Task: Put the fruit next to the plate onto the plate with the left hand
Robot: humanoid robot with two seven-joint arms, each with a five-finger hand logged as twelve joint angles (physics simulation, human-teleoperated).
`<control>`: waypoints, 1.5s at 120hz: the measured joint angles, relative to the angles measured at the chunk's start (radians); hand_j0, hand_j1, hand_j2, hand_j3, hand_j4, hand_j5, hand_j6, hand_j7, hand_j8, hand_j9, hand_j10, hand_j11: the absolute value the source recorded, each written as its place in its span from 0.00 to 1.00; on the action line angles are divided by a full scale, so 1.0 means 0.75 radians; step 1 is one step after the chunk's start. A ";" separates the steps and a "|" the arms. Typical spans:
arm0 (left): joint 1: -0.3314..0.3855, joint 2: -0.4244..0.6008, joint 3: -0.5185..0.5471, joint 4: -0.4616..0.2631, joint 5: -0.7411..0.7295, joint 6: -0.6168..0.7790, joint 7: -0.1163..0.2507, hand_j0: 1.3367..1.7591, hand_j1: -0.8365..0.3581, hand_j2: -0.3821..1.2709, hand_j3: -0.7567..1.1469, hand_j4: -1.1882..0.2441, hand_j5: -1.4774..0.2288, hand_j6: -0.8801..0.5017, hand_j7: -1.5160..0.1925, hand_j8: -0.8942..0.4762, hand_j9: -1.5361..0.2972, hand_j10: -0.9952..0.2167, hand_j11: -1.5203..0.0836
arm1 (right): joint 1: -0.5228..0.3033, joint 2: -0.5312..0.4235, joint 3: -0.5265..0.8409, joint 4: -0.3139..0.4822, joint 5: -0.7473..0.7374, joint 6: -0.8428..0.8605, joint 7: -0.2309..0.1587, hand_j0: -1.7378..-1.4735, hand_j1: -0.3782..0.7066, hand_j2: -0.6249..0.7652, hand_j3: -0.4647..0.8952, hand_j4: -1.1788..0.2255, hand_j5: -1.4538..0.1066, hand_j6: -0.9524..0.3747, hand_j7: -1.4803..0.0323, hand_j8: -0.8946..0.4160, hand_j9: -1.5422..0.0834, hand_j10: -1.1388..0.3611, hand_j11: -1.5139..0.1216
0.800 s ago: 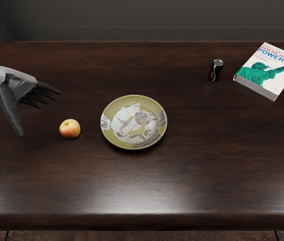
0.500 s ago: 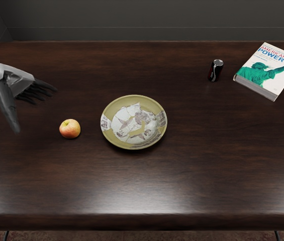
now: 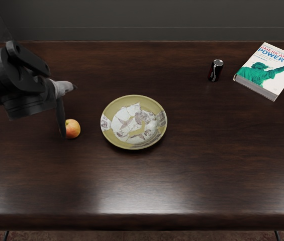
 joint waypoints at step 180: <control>0.241 0.000 -0.145 -0.070 -0.118 0.498 -0.007 0.76 0.77 0.26 0.40 0.68 0.70 0.48 0.72 0.49 0.68 0.64 0.77 | 0.000 0.000 0.000 0.000 0.000 0.000 0.000 0.30 0.04 0.45 0.34 0.83 0.92 0.71 0.97 0.67 0.94 0.75 0.92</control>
